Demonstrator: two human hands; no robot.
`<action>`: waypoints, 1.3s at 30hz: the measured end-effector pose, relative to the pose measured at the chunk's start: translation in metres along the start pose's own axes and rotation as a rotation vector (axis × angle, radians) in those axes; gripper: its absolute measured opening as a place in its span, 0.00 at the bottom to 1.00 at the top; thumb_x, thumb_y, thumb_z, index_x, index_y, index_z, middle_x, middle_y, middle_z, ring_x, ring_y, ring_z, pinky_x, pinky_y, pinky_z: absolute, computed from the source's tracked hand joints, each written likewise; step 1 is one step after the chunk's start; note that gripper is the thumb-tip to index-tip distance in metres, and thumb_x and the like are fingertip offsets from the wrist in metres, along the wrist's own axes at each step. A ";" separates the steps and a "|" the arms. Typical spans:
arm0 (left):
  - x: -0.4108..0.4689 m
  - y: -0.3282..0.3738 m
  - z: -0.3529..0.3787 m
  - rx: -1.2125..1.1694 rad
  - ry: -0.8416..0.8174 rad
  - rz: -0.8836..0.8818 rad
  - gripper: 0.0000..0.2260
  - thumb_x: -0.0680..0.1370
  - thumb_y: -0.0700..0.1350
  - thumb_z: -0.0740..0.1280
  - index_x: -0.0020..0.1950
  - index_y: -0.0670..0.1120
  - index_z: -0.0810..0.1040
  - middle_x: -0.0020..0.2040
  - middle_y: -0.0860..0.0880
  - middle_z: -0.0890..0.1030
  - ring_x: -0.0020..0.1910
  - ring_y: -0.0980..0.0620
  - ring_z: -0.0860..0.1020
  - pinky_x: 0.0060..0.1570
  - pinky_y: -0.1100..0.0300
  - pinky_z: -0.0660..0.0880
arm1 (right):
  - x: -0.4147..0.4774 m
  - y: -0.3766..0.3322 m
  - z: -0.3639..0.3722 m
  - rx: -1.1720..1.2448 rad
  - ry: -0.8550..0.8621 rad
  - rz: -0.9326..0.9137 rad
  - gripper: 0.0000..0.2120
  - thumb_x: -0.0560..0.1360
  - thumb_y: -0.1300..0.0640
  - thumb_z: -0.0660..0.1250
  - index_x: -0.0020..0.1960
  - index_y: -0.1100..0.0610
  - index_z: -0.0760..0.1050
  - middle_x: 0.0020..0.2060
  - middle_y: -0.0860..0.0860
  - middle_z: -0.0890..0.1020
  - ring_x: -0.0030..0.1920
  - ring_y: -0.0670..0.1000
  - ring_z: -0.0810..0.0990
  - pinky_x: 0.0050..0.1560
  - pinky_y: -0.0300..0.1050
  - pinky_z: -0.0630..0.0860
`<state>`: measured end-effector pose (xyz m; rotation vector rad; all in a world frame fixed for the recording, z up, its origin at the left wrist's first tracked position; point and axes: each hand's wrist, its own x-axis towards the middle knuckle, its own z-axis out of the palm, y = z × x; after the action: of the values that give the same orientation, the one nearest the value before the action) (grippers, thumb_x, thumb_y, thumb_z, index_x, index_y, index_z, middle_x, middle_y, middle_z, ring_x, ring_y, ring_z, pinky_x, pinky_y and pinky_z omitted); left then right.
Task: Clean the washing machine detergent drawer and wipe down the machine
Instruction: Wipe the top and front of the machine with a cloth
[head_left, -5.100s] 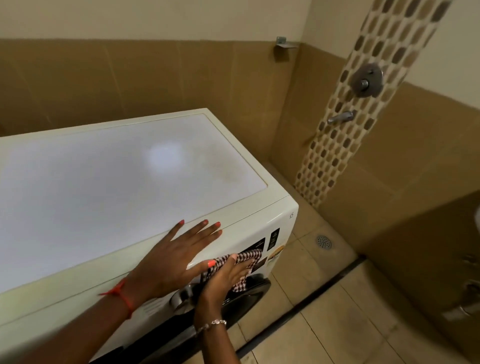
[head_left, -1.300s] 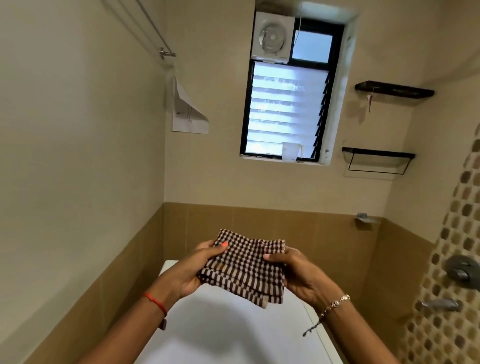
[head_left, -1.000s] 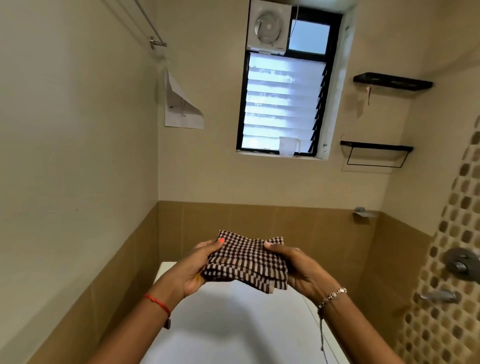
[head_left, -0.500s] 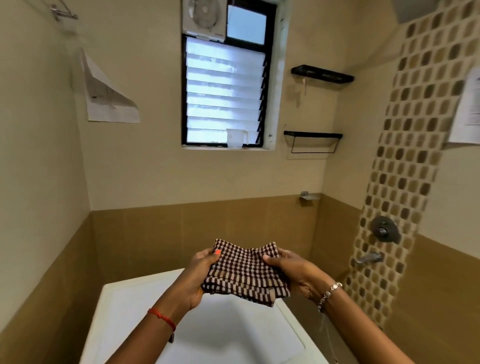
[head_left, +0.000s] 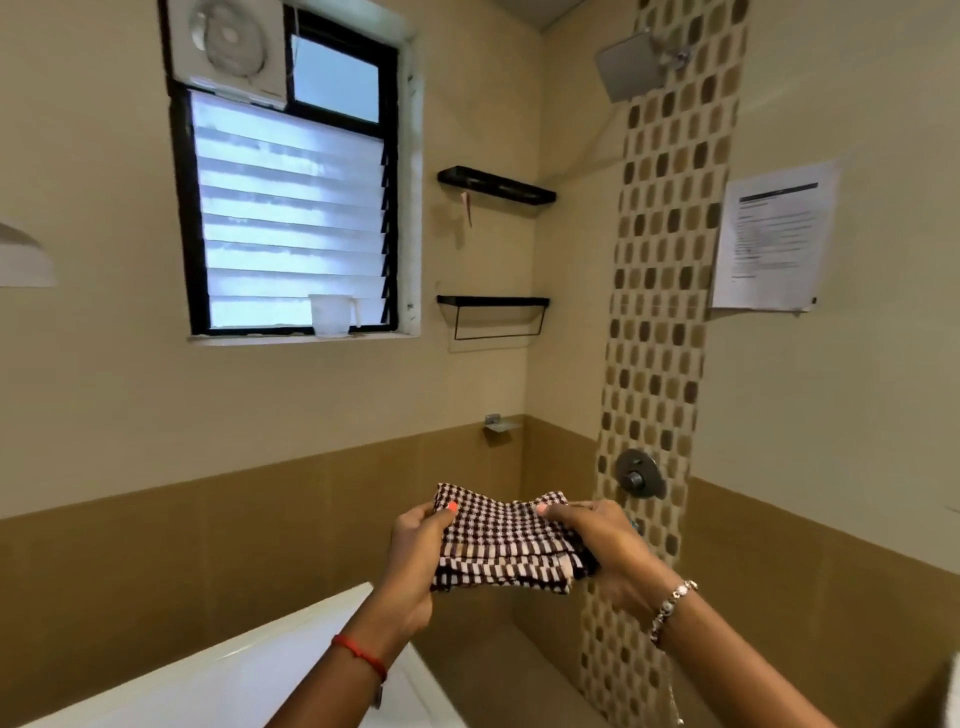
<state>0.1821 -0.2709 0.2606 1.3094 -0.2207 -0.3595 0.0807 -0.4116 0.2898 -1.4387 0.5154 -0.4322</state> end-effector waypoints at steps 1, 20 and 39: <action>0.011 0.002 0.016 -0.007 -0.011 0.007 0.13 0.78 0.41 0.62 0.62 0.39 0.74 0.51 0.41 0.82 0.48 0.45 0.81 0.42 0.55 0.77 | 0.015 -0.007 -0.014 0.014 -0.003 0.014 0.09 0.70 0.62 0.71 0.48 0.66 0.78 0.39 0.58 0.84 0.36 0.51 0.83 0.32 0.39 0.78; 0.183 0.037 0.232 -0.043 0.084 0.105 0.10 0.79 0.37 0.59 0.57 0.34 0.76 0.36 0.44 0.79 0.34 0.50 0.78 0.23 0.66 0.73 | 0.244 -0.105 -0.156 0.040 -0.133 -0.060 0.19 0.65 0.67 0.74 0.53 0.69 0.73 0.46 0.61 0.82 0.45 0.55 0.82 0.42 0.42 0.79; 0.480 0.051 0.303 0.252 0.220 0.420 0.11 0.80 0.41 0.58 0.57 0.40 0.77 0.46 0.45 0.82 0.38 0.56 0.79 0.31 0.66 0.74 | 0.559 -0.154 -0.150 -0.137 -0.185 -0.318 0.07 0.69 0.65 0.72 0.46 0.66 0.77 0.41 0.58 0.82 0.40 0.51 0.81 0.38 0.40 0.78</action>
<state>0.5241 -0.7150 0.3651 1.4961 -0.3551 0.1743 0.4555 -0.8665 0.3929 -1.6822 0.1684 -0.5166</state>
